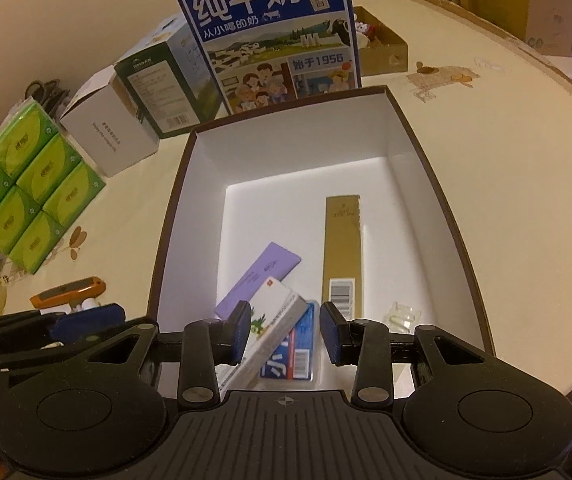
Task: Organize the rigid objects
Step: 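Carry the spray bottle and ointment box into the brown box and release both, then withdraw both open tools from the box toward the loose items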
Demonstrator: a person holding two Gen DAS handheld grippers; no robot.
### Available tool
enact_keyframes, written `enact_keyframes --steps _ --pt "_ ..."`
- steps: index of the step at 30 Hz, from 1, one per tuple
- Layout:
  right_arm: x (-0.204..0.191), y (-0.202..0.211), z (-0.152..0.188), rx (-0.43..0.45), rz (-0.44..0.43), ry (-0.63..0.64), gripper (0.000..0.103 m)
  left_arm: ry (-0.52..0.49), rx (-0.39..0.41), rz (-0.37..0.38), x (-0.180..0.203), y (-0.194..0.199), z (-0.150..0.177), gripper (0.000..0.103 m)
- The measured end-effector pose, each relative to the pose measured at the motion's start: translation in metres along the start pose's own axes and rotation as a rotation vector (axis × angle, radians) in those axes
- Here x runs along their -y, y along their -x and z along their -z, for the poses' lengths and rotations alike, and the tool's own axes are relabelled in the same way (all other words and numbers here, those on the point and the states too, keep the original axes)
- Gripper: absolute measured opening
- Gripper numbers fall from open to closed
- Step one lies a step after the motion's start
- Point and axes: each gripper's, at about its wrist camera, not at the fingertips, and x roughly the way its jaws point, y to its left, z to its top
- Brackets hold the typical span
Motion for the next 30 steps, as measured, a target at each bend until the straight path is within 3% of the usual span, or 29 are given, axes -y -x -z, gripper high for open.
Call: enact_keyframes --steps 14,30 --pt "-0.022 0.028 0.016 0.023 -0.019 0.006 0.036 0.043 0.026 -0.015 -0.021 0.043 0.01 0.033" --pt "-0.068 0.048 0.026 0.034 -0.085 0.064 0.036 0.12 0.048 -0.107 -0.071 0.099 0.033 0.036"
